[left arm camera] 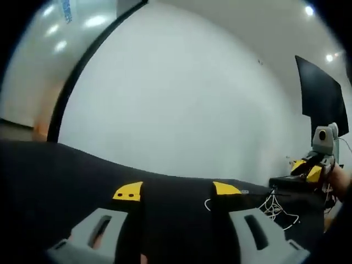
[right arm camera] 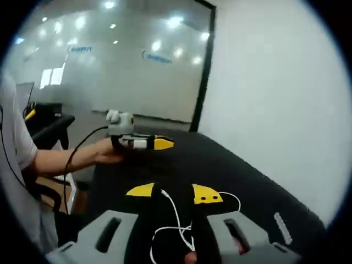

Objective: Grab the wires, straighten them and put them on the rack

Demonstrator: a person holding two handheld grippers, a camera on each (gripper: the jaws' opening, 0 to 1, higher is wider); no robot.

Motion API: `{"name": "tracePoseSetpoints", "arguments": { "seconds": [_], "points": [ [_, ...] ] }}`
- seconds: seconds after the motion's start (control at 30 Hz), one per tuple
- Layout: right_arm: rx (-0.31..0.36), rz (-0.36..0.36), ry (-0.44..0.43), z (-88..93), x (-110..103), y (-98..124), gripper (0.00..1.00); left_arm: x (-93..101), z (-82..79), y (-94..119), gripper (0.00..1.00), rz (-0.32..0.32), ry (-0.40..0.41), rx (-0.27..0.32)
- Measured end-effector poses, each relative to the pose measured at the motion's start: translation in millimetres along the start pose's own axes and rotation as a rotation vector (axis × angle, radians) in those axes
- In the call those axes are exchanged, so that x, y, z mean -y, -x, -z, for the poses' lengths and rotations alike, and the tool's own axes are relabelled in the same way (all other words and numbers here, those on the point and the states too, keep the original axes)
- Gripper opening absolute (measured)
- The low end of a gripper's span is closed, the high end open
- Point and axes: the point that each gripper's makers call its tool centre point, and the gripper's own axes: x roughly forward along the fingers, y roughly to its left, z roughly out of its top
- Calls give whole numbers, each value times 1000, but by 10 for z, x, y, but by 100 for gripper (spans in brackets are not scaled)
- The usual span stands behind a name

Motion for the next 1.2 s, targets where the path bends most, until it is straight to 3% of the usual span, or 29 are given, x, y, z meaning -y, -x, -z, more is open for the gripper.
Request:
{"name": "tracePoseSetpoints", "arguments": {
  "seconds": [0.13, 0.17, 0.23, 0.37, 0.43, 0.6, 0.7, 0.77, 0.87, 0.93, 0.97, 1.0, 1.03, 1.1, 1.13, 1.17, 1.2],
  "points": [
    [-133, -105, 97, 82, -44, -515, 22, 73, -11, 13, 43, 11, -4, 5],
    [-196, -147, 145, 192, -60, -650, 22, 73, -8, 16, 43, 10, -6, 3],
    [-270, -181, 161, 343, -56, -815, 19, 60, -18, 7, 43, 8, 0, 5],
    [-330, -248, 248, 490, 20, -1084, 16, 40, -21, 7, 42, 10, 7, 5],
    [-379, -313, 228, 589, -8, -1145, 15, 32, -28, 5, 42, 8, 8, 9],
    [-441, -409, 276, 761, -18, -1160, 17, -17, -28, -13, 41, 5, 27, 11],
    [-467, -435, 288, 801, -116, -1124, 16, -35, -17, -29, 40, 4, 28, 6],
    [-497, -386, 342, 858, -1, -1154, 3, -39, -3, -31, 40, 2, 20, 0],
    [-475, -373, 301, 742, 72, -1086, 2, -42, 20, -51, 40, 1, 9, -9],
    [-256, -291, 253, 194, 261, -1007, 2, -47, 24, -52, 39, 1, 6, -12],
    [-180, -254, 141, -98, 368, -861, 2, -51, 20, -54, 39, 1, 7, -10],
    [-54, -209, 37, -517, 552, -643, 2, -41, 18, -50, 39, 3, 11, -8],
    [56, -166, -11, -841, 712, -439, 2, -31, 19, -47, 39, 6, 14, -7],
    [203, -80, -91, -1369, 1003, 23, 2, -16, 23, -41, 38, 8, 18, -8],
    [258, -71, -106, -1555, 1066, 197, 2, -5, 23, -38, 37, 10, 19, -7],
    [359, -49, -137, -1955, 1340, 452, 2, -3, 19, -37, 37, 10, 19, -5],
    [412, -17, -164, -2183, 1431, 668, 2, -5, 18, -37, 37, 10, 18, -3]
  ]
}}
